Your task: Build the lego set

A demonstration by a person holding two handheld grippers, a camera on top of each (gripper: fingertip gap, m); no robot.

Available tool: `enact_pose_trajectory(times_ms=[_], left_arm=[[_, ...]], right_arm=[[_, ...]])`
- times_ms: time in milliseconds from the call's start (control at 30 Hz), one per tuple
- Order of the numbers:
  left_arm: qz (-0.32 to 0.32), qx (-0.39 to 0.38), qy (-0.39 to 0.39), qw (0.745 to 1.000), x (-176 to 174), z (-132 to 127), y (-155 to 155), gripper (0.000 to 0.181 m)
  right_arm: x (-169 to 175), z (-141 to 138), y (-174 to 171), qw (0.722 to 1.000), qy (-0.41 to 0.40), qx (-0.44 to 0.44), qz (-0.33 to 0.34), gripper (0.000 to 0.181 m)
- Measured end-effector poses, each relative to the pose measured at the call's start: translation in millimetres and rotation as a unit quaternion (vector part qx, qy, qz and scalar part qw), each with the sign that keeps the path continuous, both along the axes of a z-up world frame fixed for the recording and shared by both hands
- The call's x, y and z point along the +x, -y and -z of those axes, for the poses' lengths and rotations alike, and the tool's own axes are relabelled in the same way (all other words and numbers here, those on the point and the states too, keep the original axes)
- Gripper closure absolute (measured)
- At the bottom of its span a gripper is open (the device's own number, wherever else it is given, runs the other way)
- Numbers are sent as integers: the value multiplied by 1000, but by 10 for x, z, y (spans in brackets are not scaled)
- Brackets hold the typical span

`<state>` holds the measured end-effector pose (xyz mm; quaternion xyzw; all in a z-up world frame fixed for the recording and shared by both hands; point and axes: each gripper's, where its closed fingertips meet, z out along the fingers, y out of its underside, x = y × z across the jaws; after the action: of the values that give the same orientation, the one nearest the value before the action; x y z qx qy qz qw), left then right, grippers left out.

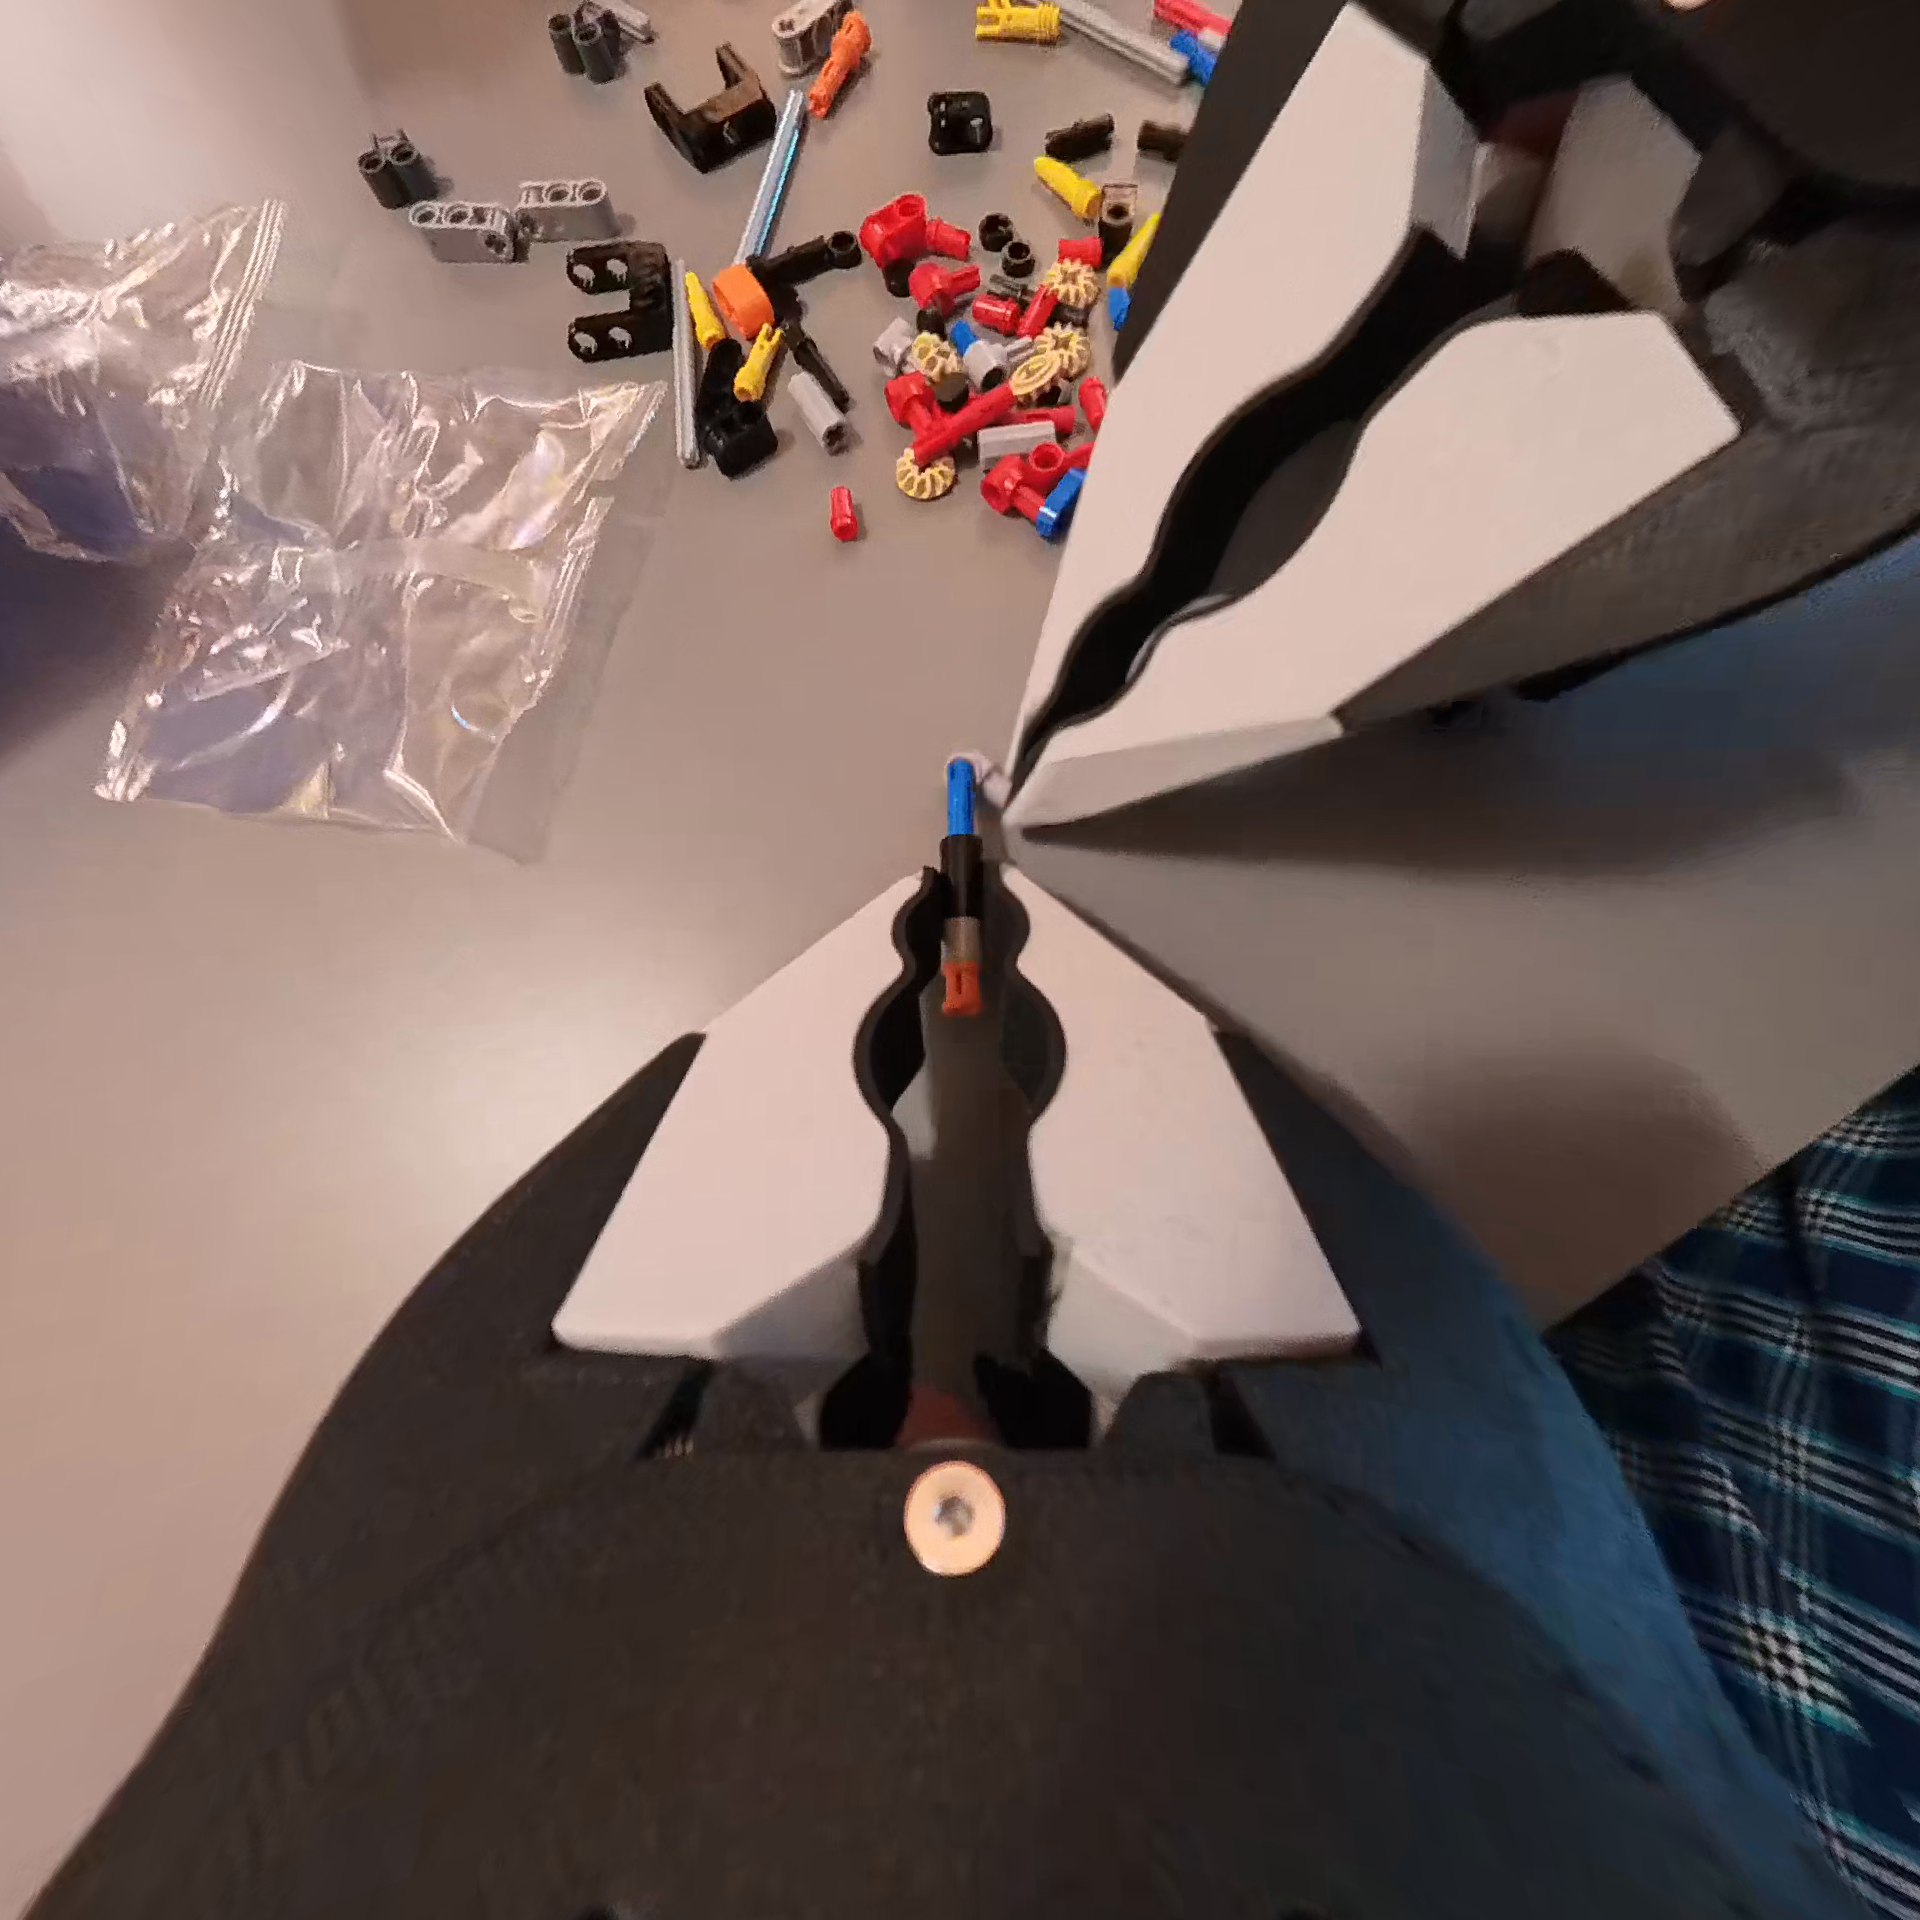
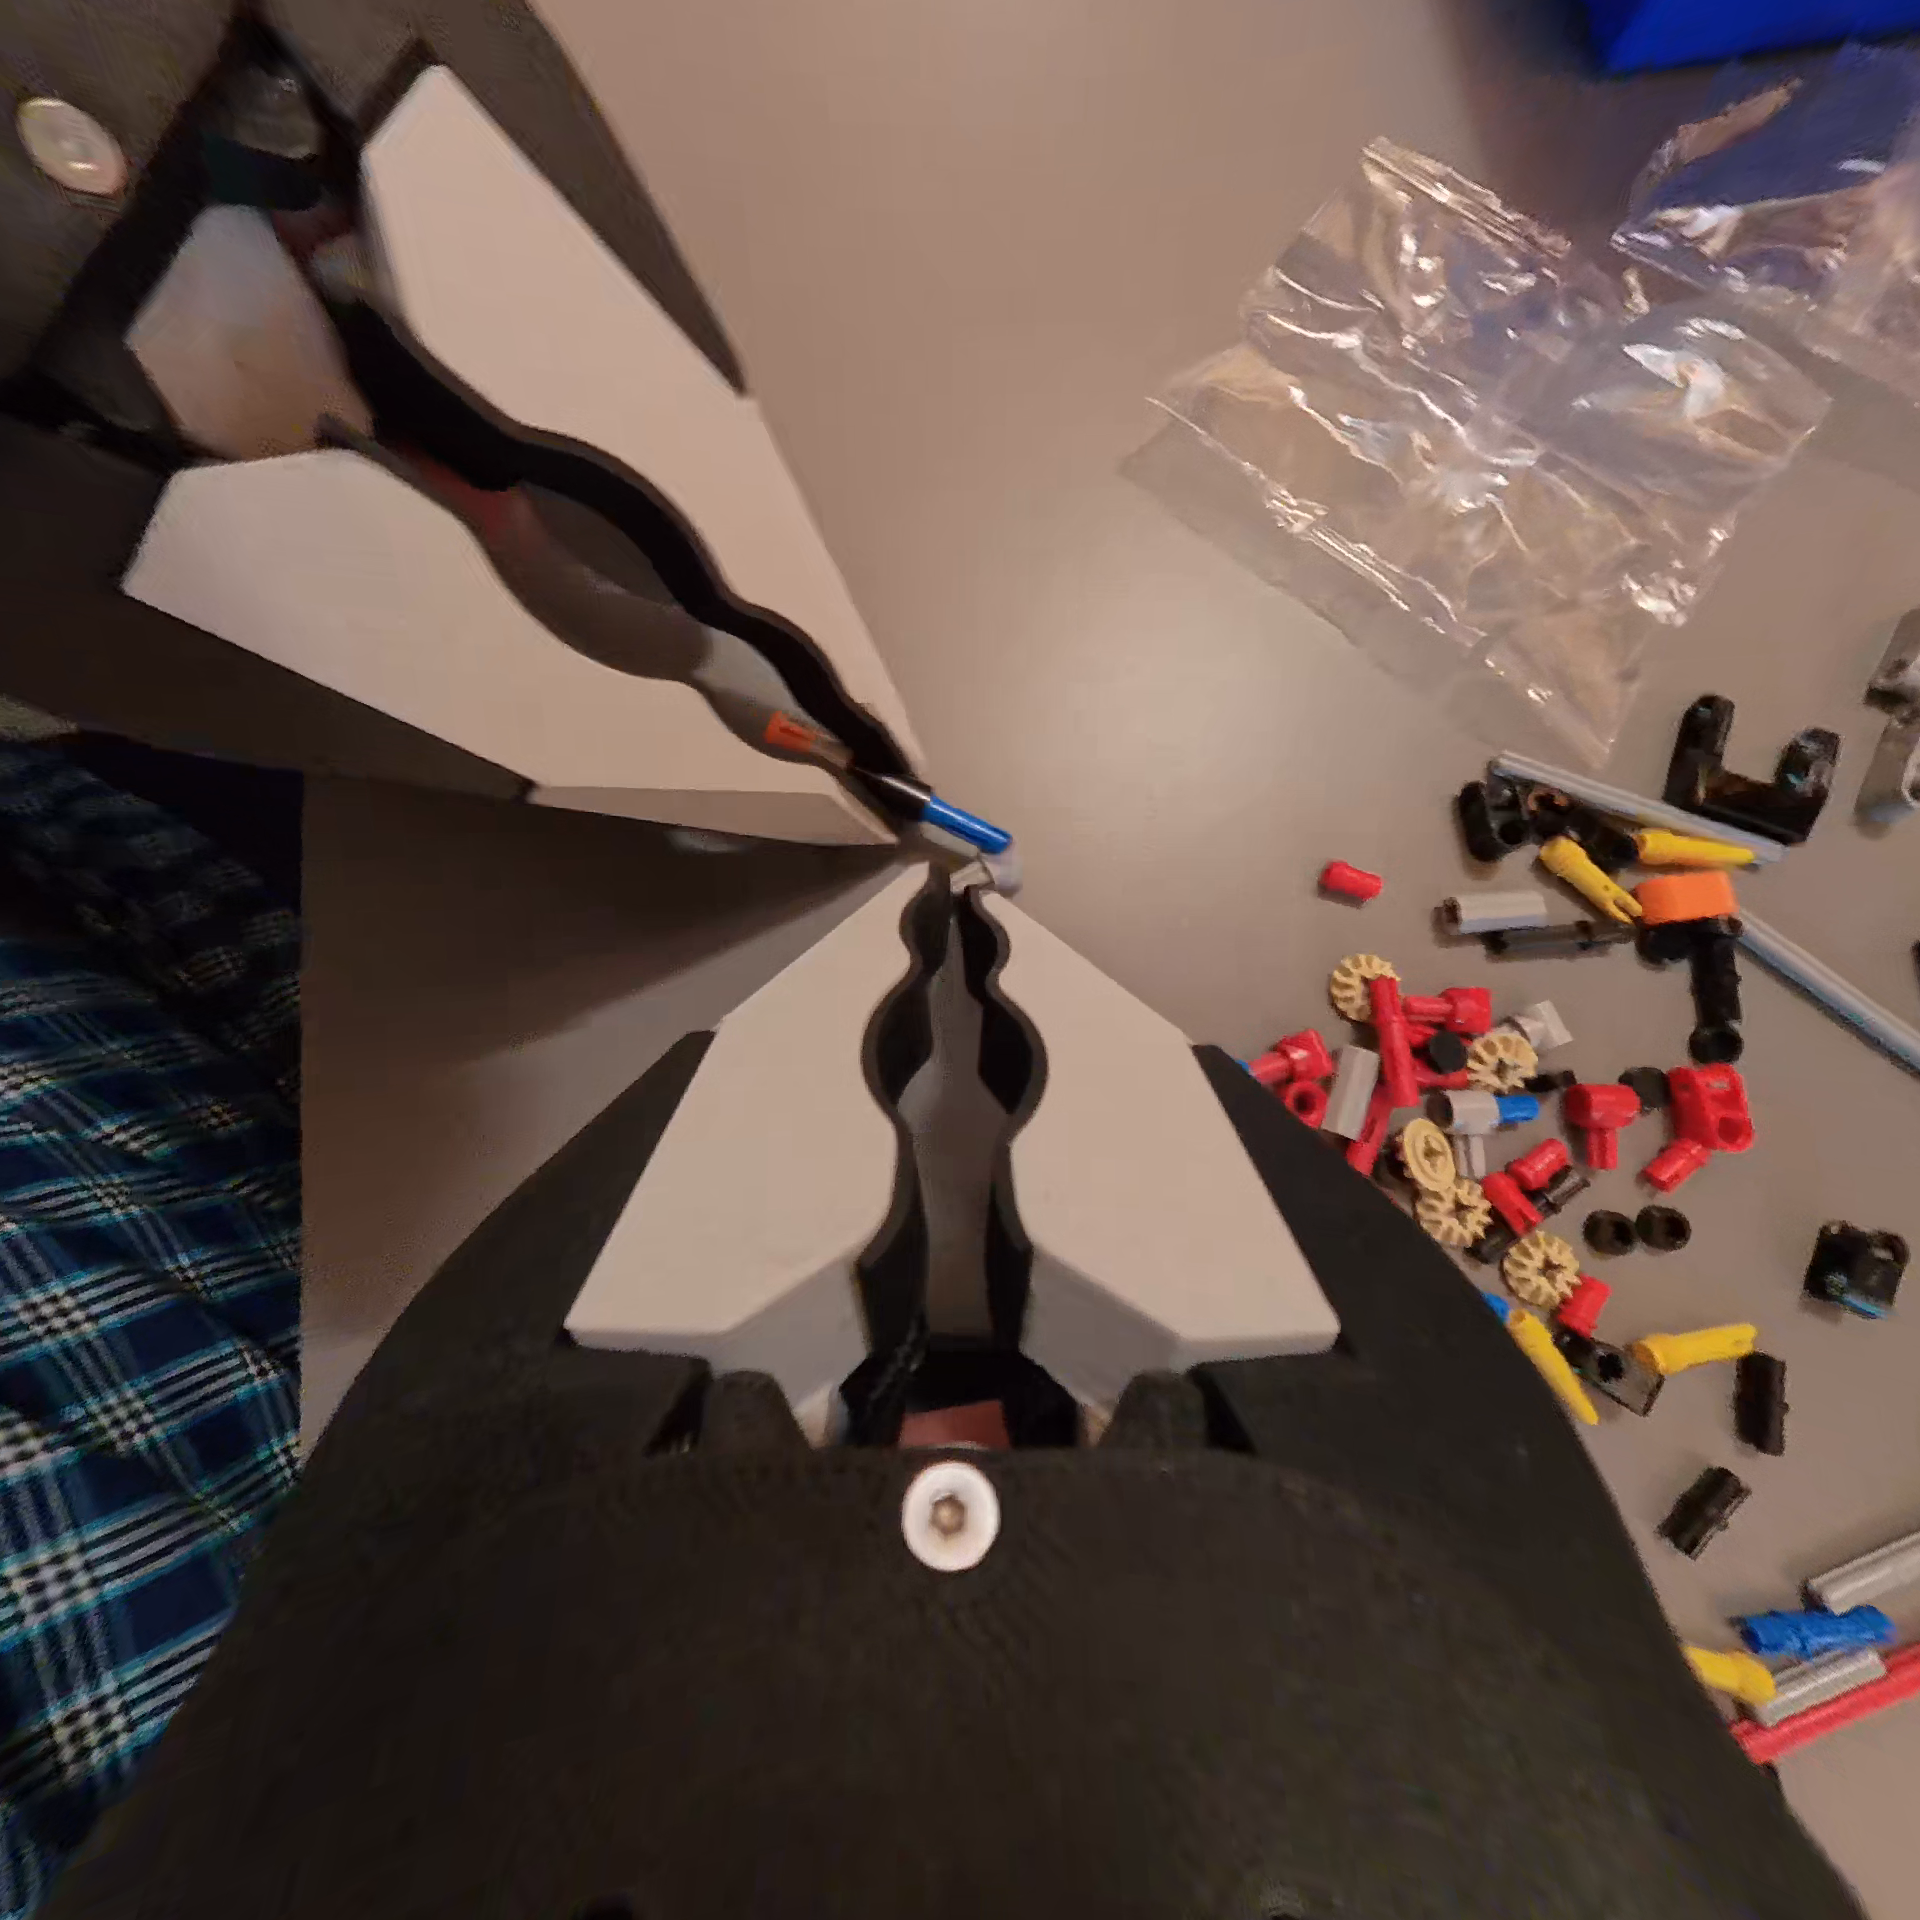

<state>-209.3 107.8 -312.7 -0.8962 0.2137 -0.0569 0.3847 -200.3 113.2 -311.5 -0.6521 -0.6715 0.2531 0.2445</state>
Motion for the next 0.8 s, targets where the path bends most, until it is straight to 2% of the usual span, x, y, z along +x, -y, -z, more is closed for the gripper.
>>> enact_pose_trajectory(times_ms=[33, 100, 200, 400, 467, 667, 800], left_arm=[[4, 1, -4, 1000, 26, -7, -11, 177], [9, -3, -23, 1000, 15, 16, -23, 177], [16, -7, -11, 1000, 35, 16, -22, 176], [21, -6, -2, 1000, -22, 10, -2, 176], [32, -5, 5, 999, 0, 5, 4, 176], [70, -8, -5, 998, 65, 18, -31, 176], [91, -11, -10, 996, 118, 18, -32, 176]], right_arm=[[-14, -4, 43, 1000, 0, 4, -9, 181], [-35, 3, 45, 999, 1, 35, -12, 181], [-21, 5, 30, 999, 3, 40, -14, 181], [106, -105, -80, 1000, 2, 26, 7, 180], [164, -115, -90, 1000, 6, 17, 21, 175], [163, 11, -106, 999, 14, 3, 53, 167], [121, 12, -147, 998, 3, 4, 59, 169]])
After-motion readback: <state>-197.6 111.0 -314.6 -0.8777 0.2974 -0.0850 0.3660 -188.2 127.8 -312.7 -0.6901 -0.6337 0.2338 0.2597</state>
